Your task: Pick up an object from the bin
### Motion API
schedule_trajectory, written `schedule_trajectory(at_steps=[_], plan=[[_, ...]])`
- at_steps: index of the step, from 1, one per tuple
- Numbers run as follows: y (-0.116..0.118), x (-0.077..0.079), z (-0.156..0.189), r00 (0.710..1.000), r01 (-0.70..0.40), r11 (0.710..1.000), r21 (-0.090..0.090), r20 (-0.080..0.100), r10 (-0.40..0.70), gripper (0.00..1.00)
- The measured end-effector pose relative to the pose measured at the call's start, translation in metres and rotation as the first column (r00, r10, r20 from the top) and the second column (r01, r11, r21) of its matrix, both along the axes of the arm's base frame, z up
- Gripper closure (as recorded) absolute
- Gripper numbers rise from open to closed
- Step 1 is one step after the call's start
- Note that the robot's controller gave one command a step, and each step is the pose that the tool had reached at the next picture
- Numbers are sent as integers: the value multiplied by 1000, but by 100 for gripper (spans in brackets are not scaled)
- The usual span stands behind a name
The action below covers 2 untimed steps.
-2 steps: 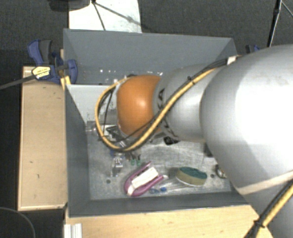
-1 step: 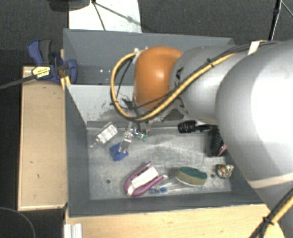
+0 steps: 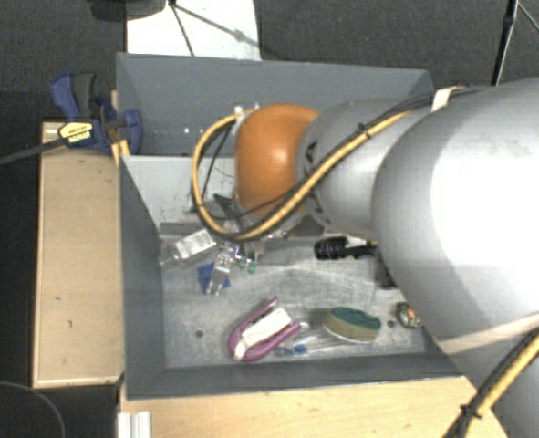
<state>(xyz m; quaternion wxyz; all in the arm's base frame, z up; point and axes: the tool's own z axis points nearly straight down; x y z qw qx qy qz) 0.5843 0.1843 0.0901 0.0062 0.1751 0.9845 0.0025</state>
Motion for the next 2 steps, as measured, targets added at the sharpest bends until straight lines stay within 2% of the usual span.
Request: schedule_trajectory(at_steps=[1,2], plan=[[4,-4,-2,1000,-2,1000,4,-14,2,100],[2,-3,100,1000,-29,1000,0,-4,29,100]])
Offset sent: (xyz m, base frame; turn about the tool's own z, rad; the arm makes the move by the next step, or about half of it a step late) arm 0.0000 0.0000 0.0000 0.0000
